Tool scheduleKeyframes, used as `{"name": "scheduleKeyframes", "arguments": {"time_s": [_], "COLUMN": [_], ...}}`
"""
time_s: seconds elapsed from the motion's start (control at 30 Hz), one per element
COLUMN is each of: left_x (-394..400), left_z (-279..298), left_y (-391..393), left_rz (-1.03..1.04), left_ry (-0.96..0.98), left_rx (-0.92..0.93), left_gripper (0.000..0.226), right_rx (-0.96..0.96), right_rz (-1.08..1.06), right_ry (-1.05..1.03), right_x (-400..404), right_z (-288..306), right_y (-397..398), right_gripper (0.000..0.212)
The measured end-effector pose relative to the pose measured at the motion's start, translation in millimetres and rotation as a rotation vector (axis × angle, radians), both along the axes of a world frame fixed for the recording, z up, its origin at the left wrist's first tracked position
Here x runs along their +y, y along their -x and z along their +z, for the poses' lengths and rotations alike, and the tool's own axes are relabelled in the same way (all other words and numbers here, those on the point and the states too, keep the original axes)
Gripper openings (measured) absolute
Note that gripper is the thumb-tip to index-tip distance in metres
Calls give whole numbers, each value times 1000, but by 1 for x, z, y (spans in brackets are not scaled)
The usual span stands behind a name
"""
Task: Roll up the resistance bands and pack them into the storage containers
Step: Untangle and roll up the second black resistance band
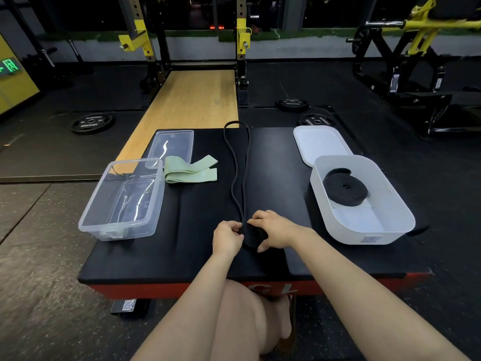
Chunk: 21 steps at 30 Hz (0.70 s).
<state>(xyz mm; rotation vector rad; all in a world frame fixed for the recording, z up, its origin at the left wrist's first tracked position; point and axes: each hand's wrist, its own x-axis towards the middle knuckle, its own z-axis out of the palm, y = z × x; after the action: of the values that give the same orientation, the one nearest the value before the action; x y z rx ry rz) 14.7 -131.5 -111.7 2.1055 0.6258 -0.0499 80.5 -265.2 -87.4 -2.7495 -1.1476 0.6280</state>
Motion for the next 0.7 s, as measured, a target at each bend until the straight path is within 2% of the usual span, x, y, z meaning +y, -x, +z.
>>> {"name": "scheduleKeyframes", "arguments": {"time_s": [0.27, 0.43, 0.6, 0.7], "left_x": [0, 1, -2, -3], "left_z": [-4, -2, -5, -7], "left_y": [-2, -9, -8, -9], "left_rz": [24, 31, 31, 35], "left_ry": [-13, -43, -66, -67], "left_rx": [-9, 35, 31, 28], "left_gripper": [21, 17, 16, 14], "right_rx": [25, -52, -99, -160], "right_rz": [75, 38, -177, -355], "right_ry": [71, 95, 64, 4], "right_x": [-1, -4, -3, 4], "right_z": [4, 3, -4, -8], "right_y": [-4, 4, 24, 36], "right_gripper": [84, 85, 95, 88]}}
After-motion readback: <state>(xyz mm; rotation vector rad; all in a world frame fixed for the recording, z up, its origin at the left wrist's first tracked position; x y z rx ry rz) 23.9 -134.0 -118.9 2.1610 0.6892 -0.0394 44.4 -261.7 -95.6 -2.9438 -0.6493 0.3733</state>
